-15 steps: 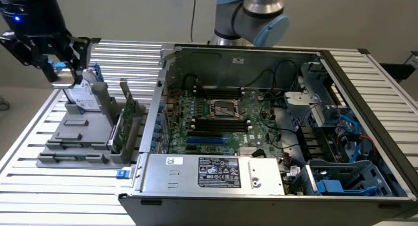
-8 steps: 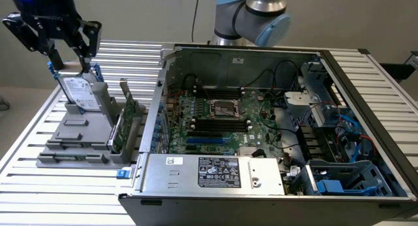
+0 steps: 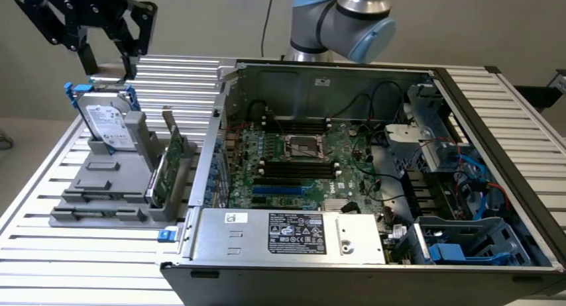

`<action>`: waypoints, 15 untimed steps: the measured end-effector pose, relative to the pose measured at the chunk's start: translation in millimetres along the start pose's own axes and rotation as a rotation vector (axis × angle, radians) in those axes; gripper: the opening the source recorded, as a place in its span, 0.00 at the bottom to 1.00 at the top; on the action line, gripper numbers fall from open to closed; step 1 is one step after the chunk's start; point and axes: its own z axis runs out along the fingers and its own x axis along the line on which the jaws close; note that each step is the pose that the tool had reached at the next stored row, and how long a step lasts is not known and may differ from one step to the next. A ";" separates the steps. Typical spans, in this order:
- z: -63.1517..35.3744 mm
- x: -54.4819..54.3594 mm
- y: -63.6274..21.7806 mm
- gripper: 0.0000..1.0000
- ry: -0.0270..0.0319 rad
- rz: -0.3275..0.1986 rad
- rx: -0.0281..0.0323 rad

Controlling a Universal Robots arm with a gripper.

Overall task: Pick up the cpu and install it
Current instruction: 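Pick up the cpu and move it towards the insertion slot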

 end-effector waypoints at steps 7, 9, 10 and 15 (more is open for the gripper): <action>-29.7 -26.1 -1.3 0.55 0.0211 0.000 -0.0061; -37.8 -33.6 -1.7 0.55 0.0279 0.001 -0.0080; -41.4 -37.3 -1.9 0.55 0.0314 0.001 -0.0088; -56.4 -56.3 -3.1 0.55 0.0475 0.001 -0.0127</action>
